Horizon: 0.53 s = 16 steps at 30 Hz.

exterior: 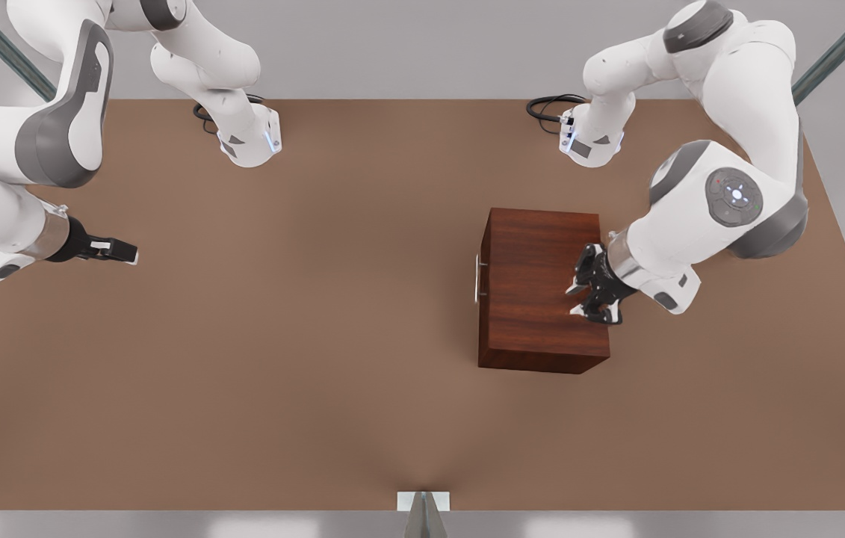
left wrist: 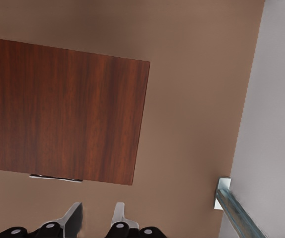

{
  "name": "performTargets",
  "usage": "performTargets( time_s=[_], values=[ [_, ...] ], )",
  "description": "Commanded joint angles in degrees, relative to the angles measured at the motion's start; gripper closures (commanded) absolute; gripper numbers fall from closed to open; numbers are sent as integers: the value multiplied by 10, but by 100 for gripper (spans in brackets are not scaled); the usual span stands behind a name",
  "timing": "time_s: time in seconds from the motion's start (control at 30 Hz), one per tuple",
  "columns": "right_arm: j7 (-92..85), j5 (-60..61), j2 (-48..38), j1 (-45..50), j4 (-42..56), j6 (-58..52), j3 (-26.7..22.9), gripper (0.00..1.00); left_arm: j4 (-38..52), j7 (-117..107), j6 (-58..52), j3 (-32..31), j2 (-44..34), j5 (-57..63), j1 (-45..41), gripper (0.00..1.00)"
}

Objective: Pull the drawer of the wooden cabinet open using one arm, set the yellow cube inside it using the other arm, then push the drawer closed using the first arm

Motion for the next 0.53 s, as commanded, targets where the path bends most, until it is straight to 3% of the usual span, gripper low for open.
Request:
performTargets(
  time_s=[0.0, 0.03, 0.07, 0.5],
  values=[
    [3, 0, -1, 0, 0, 0, 0, 0, -61, 1254, -195, 291, -138, -63, -129, 0],
    [3, -1, -1, 0, 0, 0, 0, 0, -118, 1336, -148, 525, -201, -176, -287, 0],
    [3, 0, -1, 0, 0, 0, 0, 0, -121, 1264, -136, 571, -204, -199, -352, 0],
    [4, -9, 0, 11, -5, 1, 3, 0, -111, 1247, -184, 564, -200, -229, -350, 0]
  ],
)
